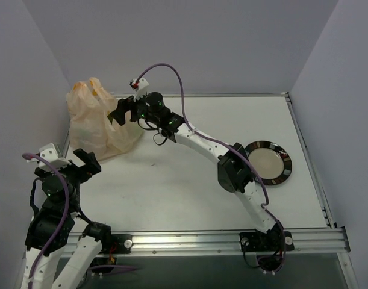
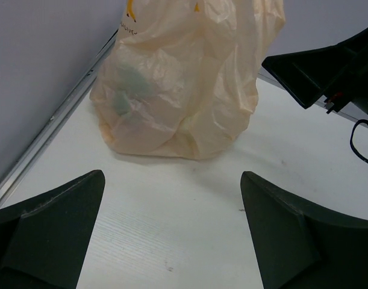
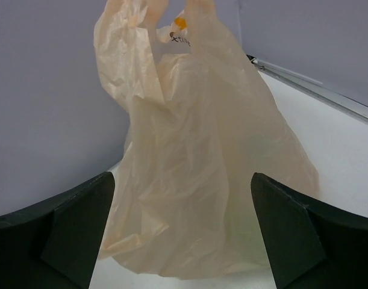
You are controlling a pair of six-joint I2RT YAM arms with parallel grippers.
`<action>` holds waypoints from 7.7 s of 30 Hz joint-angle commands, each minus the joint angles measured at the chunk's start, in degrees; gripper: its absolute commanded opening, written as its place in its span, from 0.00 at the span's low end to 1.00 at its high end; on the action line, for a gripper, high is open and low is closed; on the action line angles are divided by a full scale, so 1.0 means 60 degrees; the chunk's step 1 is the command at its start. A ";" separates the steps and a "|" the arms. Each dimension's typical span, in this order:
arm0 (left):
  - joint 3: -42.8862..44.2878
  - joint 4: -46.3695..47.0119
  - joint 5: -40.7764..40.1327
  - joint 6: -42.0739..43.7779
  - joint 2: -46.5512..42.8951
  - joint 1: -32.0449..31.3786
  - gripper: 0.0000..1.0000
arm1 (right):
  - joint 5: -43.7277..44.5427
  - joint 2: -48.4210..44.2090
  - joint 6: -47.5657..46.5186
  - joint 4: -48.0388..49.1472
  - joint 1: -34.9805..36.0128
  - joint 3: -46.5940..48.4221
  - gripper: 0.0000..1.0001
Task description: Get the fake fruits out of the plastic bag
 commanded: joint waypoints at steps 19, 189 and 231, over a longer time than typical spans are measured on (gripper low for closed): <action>0.0128 0.0600 0.0997 -0.0560 0.1262 -0.0054 0.94 | 0.1127 -0.1870 0.0649 0.3625 0.0095 -0.4411 0.00; -0.5526 0.5701 0.3388 -0.4459 0.2161 -0.0201 0.02 | 0.1405 -0.3778 0.0737 0.1768 -0.2204 -0.9588 0.00; -0.6098 0.1331 0.2477 -0.5279 -0.0861 -0.0772 0.04 | 0.2650 -0.0454 -0.0315 -0.1147 -0.2265 -0.3526 0.04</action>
